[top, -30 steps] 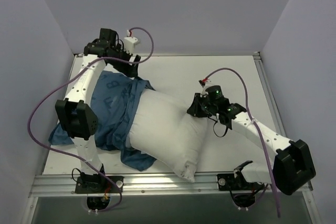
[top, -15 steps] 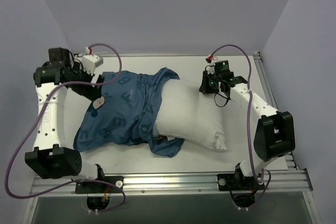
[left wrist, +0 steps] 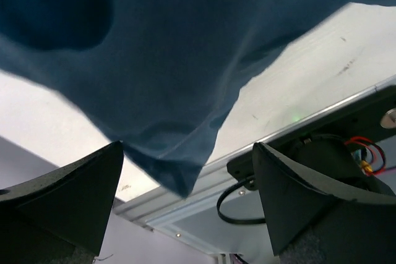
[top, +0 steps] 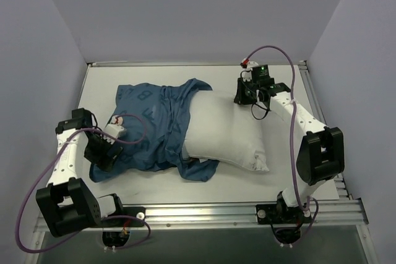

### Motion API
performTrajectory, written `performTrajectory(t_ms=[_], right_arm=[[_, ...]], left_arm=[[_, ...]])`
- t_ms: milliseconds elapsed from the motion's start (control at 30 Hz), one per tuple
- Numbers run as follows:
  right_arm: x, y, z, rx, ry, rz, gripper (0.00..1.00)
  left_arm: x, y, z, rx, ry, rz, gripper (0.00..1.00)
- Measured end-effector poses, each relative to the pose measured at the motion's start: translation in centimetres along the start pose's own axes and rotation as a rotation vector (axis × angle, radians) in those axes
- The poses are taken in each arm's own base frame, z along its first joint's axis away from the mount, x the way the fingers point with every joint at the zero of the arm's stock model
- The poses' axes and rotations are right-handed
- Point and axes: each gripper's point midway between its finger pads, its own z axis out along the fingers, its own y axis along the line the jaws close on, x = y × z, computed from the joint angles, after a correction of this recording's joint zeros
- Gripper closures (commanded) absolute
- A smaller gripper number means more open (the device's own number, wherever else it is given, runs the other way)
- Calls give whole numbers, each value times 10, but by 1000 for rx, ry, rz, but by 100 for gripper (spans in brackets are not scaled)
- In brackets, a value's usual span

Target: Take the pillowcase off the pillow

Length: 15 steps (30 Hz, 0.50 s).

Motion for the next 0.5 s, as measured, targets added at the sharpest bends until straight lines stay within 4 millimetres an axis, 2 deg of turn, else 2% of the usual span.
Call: performTrajectory(t_ms=[100,233,267,300,333,467,500], right_arm=[[0,0,1,1,4,-4,100],[0,0,1,1,4,-5,100],[0,0,1,1,4,-5,100],[0,-1,1,1,4,-5,100],[0,-1,1,2,3,-6,100],[-1,-3,1,6,2,-3,100],[-3,-4,0,9,1,-1,79]], left_arm=[[4,1,22,7,14,-15,6],[0,11,45,-23,-12,-58,4],[-1,14,48,-32,-20,-71,46],[-3,17,50,-41,-30,-92,79],[-5,20,51,-50,-40,-102,98],[-5,34,48,-99,-72,-145,98],[-4,38,44,-118,-85,-157,98]])
